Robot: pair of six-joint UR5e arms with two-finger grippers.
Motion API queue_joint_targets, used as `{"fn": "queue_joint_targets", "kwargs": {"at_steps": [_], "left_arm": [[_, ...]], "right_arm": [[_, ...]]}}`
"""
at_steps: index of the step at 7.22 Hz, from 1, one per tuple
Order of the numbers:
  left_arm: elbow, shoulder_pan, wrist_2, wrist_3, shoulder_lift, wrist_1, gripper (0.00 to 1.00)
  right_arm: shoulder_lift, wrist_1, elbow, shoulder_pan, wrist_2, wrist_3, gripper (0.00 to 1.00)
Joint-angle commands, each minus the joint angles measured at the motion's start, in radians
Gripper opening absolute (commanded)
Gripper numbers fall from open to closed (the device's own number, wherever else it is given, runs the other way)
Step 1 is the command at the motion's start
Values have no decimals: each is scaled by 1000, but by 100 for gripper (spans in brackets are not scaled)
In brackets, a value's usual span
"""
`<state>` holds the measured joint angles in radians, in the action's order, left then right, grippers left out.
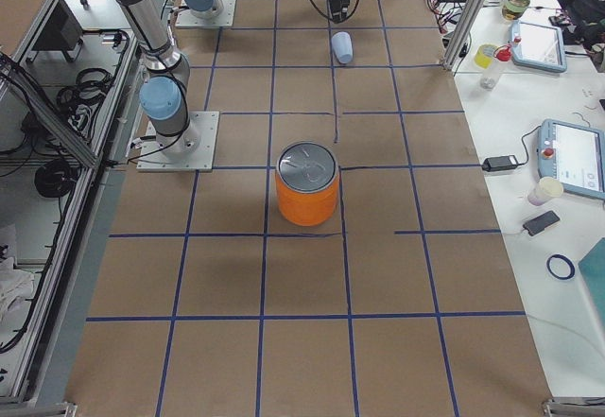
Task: Flip cup
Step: 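Reach the left gripper to the cup's open end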
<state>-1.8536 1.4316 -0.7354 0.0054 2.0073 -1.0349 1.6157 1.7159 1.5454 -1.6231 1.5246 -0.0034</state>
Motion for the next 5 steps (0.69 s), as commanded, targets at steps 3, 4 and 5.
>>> {"fn": "queue_joint_targets", "kwargs": {"at_steps": [3, 4, 5], "left_arm": [[48, 41, 93, -112, 88, 87, 100], [72, 47, 91, -170, 100, 90, 100], [73, 59, 93, -171, 108, 98, 85]], "right_arm": [[45, -130, 27, 0, 12, 17, 100], [49, -139, 27, 5, 11, 5, 100], [47, -137, 27, 5, 6, 0, 100]]}}
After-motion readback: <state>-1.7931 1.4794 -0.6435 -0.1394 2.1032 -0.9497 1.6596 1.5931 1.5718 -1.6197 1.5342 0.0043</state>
